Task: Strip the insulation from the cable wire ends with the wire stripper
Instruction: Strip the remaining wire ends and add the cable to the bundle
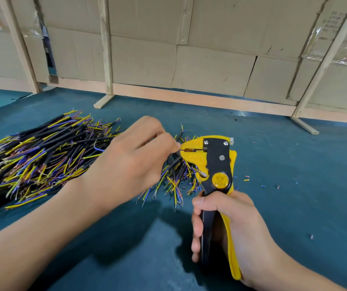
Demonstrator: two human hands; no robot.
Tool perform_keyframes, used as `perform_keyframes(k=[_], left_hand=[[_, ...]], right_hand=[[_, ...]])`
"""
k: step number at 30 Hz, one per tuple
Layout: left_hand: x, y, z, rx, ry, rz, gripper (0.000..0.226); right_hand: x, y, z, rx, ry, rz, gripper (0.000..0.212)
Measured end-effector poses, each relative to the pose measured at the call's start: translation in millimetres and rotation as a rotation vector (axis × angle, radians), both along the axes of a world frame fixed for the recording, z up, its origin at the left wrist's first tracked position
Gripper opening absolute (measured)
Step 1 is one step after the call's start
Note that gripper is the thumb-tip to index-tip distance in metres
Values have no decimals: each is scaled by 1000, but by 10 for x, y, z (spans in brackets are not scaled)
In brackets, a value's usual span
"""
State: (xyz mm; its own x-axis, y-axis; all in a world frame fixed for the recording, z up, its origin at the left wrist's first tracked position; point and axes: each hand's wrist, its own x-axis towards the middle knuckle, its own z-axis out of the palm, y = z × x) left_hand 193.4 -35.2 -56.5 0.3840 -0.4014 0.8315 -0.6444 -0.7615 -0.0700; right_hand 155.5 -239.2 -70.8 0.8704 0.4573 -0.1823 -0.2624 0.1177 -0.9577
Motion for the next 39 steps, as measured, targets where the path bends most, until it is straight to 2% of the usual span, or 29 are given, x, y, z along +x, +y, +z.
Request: perform_keyframes(k=[5,11,13,16,18,21,24,27,29,31,34,36,37,39], left_hand=[[34,-37,-32,-84,68,3,11],[94,-151,-47,-135,89,123,12],[182,-37,-24,-142,123,237,10],[279,492,81,-389,183,507,13],[189,656,146,-521,142,533,4],[118,456,90,-407,141,376,11],[123,159,12,-122,116,243,21],[112,-110,-13,151,110,225,22],[132,-245,49,150,249,214,23],[258,-365,172,24,465,273,14],[542,-477,350,-102,736,415,7],[681,-552,373,-182,842,395,10],[735,-549,344,-208,896,378,18],[744,-444,321,-218,973,443,50]], right_hand=[[15,45,0,-2,34,-22,17],[44,81,13,32,52,-25,15],[20,69,10,65,54,-29,17],[-36,62,-23,134,61,-46,24],[-28,79,-41,147,39,-46,25],[-6,128,-49,147,7,-77,24],[25,105,-40,159,6,-73,19],[22,123,-46,161,21,-87,15],[11,124,-61,171,34,-88,23],[9,110,-67,177,32,-80,31],[13,86,-55,176,-4,-70,23],[19,59,-48,162,-44,-74,13],[16,55,-54,160,-51,-77,10],[14,60,-65,160,-59,-71,9]])
